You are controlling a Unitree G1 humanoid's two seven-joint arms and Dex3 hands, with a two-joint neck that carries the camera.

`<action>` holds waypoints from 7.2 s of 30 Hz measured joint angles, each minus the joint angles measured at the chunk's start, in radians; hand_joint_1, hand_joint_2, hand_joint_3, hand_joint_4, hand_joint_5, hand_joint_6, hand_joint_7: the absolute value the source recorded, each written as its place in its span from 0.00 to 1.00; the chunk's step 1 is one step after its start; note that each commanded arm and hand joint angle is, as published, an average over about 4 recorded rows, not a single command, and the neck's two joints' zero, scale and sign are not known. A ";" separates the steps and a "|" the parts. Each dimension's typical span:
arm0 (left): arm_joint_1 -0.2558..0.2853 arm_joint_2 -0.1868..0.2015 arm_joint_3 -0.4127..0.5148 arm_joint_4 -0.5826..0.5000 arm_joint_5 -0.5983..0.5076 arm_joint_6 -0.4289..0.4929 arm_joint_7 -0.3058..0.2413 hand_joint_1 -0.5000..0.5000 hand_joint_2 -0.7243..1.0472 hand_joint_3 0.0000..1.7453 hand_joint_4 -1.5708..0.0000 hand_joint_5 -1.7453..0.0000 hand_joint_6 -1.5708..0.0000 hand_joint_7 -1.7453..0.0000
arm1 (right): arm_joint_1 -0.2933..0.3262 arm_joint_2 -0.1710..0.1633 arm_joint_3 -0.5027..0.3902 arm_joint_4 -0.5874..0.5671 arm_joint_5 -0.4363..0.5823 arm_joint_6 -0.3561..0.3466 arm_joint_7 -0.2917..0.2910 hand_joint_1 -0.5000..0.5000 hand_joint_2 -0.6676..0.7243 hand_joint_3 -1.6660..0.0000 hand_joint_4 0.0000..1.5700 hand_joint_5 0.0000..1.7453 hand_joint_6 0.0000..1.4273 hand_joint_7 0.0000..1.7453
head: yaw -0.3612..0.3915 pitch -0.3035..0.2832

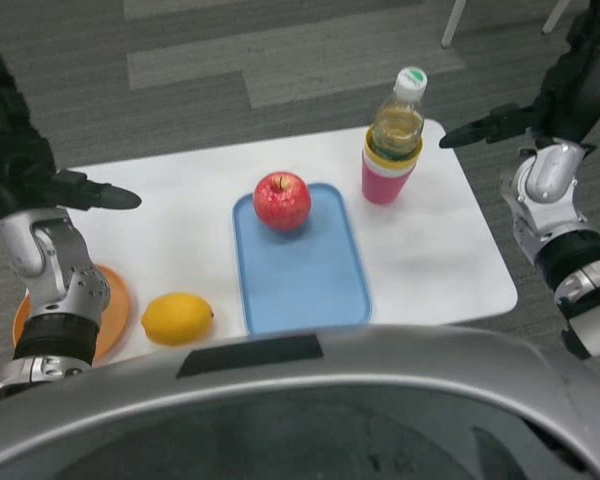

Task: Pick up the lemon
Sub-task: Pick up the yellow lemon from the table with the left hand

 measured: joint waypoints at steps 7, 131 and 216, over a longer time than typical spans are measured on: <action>0.061 0.071 0.036 -0.120 0.007 0.423 -0.094 0.00 0.45 0.05 1.00 0.88 1.00 0.88 | 0.037 -0.005 -0.007 0.049 0.071 0.070 0.130 0.24 0.84 1.00 0.00 0.00 0.00 0.00 | 0.022 -0.036; 0.210 0.382 -0.452 -0.088 0.876 0.183 -0.291 0.00 0.25 0.03 1.00 0.94 1.00 0.88 | 0.072 -0.043 0.027 0.320 0.079 0.081 0.176 0.15 0.86 1.00 0.00 0.00 0.00 0.00 | 0.340 -0.022; 0.198 0.073 0.115 0.165 1.206 0.065 -0.329 0.91 0.50 0.10 1.00 0.47 0.63 0.04 | 0.072 -0.043 0.031 0.324 0.080 0.085 0.176 0.04 0.91 1.00 0.00 0.00 0.00 0.00 | 0.345 -0.028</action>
